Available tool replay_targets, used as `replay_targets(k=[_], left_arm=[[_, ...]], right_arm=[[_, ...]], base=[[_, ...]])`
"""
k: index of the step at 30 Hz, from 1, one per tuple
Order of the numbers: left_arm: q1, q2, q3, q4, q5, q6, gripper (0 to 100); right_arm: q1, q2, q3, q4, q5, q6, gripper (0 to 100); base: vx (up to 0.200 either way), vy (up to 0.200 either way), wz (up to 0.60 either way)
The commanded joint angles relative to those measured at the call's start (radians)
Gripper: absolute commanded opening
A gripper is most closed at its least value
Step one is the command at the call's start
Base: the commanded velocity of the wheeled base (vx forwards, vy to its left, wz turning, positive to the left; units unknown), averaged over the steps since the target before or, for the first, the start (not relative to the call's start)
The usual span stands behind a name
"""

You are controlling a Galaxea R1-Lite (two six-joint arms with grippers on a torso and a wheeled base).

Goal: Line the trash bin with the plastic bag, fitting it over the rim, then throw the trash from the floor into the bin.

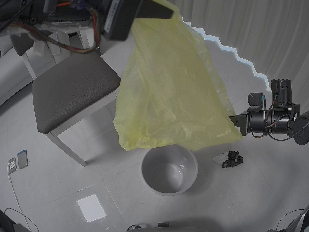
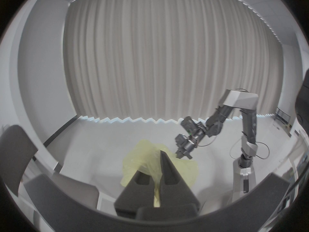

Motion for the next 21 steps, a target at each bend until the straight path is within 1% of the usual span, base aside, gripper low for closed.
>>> replay_targets(k=[1, 5, 7, 8, 9, 11, 14, 17, 21], left_arm=[[0.138, -0.061, 0.105, -0.072, 0.052, -0.144, 0], [0.153, -0.107, 0.292, -0.21, 0.199, -0.31, 0], [0.162, -0.145, 0.374, -0.243, 0.226, -0.382, 0], [0.162, -0.148, 0.38, -0.246, 0.226, -0.388, 0], [0.171, -0.188, 0.455, -0.252, 0.223, -0.451, 0], [0.171, -0.229, 0.539, -0.255, 0.208, -0.503, 0], [0.181, -0.263, 0.65, -0.284, 0.165, -0.552, 0], [0.231, -0.251, 0.748, -0.367, 0.124, -0.578, 0], [0.248, -0.222, 0.855, -0.485, 0.119, -0.581, 0]], right_arm=[[-0.003, -0.005, 0.027, -0.002, -0.056, 0.006, 0], [0.003, 0.003, 0.05, -0.008, -0.097, 0.081, 0], [0.02, 0.006, 0.057, -0.008, -0.123, 0.106, 0], [0.022, 0.006, 0.057, -0.008, -0.125, 0.107, 0], [0.041, 0.012, 0.064, -0.008, -0.157, 0.11, 0], [0.061, 0.027, 0.068, -0.008, -0.198, 0.11, 0], [0.091, 0.046, 0.064, -0.005, -0.235, 0.11, 0], [0.101, 0.072, 0.056, -0.002, -0.24, 0.11, 0], [0.115, 0.105, 0.057, -0.002, -0.253, 0.11, 0]], base=[[0.0, 0.0, 0.0], [0.0, 0.0, 0.0], [0.0, 0.0, 0.0], [0.0, 0.0, 0.0], [0.0, 0.0, 0.0], [0.0, 0.0, 0.0], [0.0, 0.0, 0.0], [0.0, 0.0, 0.0], [0.0, 0.0, 0.0]])
